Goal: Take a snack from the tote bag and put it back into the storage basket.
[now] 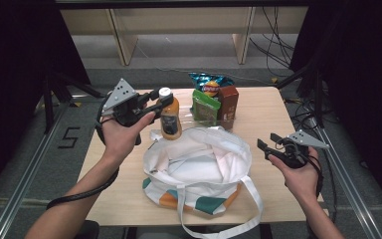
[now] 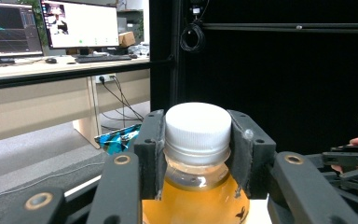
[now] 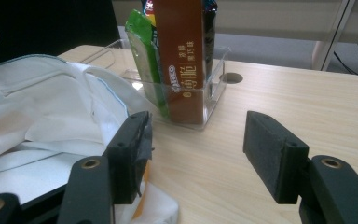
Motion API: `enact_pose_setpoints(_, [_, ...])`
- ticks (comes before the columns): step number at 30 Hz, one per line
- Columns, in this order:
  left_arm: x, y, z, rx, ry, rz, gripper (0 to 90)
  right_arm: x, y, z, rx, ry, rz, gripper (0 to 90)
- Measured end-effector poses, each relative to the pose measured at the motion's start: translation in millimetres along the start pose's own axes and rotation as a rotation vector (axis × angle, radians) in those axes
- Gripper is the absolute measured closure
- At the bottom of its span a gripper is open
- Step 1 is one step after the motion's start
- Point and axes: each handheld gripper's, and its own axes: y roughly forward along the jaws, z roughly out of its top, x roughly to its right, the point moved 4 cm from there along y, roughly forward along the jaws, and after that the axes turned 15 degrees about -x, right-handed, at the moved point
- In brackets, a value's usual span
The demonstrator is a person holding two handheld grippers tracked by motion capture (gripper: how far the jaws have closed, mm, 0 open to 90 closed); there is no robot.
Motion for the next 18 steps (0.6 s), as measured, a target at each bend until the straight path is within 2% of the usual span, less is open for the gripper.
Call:
enact_pose_setpoints(3, [-1.4, 2.3, 0.6, -0.004, 0.003, 0.004, 58.7, -1.6, -0.5, -0.1, -0.008, 0.033, 0.011, 41.8])
enact_pose_setpoints(4, [-1.8, 3.0, 0.8, -0.005, 0.004, 0.005, 58.6, -2.1, 0.6, 0.3, 0.011, 0.044, 0.007, 41.8])
enact_pose_setpoints(14, [-10.3, 10.4, 3.1, -0.001, 0.008, 0.022, 58.7, -1.1, 0.9, 0.3, 0.016, 0.038, 0.001, 41.7])
enact_pose_setpoints(15, [-9.9, 11.3, 2.5, -0.007, -0.010, 0.015, 58.6, -1.1, 0.9, 0.4, 0.018, 0.037, 0.000, 41.7])
enact_pose_setpoints(18, [-12.6, 13.5, 2.8, -0.009, -0.013, 0.020, 58.7, -1.9, 0.9, 0.1, 0.011, 0.042, 0.003, 41.7])
